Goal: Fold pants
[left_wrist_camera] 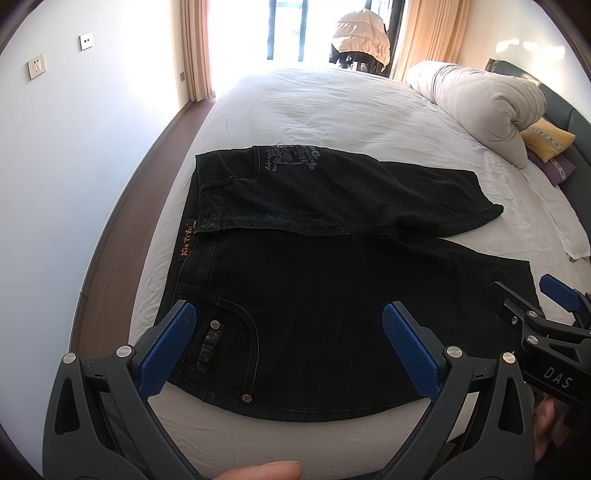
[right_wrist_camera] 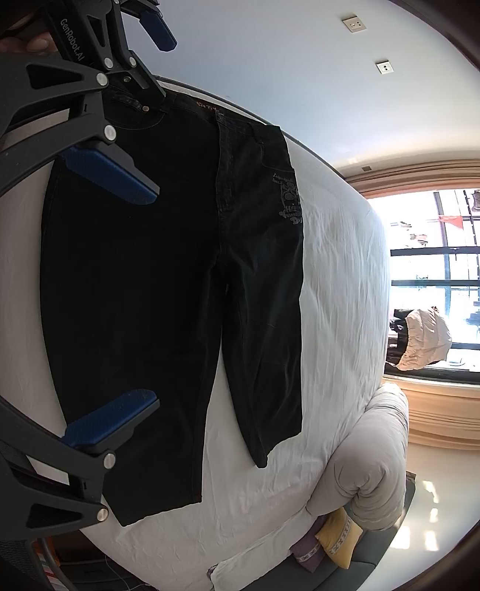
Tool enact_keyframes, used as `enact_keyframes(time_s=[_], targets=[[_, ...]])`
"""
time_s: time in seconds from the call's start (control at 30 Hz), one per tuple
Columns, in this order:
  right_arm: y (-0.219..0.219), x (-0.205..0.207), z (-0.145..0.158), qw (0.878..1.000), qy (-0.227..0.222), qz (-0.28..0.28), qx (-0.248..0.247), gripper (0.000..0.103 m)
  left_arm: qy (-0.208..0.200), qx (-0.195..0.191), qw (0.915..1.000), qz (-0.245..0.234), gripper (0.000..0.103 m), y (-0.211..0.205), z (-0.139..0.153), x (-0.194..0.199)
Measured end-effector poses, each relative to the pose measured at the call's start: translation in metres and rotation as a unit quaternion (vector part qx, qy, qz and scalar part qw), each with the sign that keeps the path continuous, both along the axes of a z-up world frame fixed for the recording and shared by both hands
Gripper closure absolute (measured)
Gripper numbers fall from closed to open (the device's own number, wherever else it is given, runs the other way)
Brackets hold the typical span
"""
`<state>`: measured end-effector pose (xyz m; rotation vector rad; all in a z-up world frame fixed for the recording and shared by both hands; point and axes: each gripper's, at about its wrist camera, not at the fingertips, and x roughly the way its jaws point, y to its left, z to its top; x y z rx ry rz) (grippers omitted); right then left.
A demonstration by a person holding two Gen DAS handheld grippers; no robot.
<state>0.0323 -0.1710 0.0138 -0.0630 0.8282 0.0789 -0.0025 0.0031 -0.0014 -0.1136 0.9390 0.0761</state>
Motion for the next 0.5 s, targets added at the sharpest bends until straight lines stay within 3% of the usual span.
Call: enact_keyframes(time_s=[0.5], targets=[[0.007,0.000,-0.011,1.000,0.003,-0.001,-0.001,0.000,0.000,0.001,1.0000,-0.002,0.000,-0.006,-0.008,-0.004]])
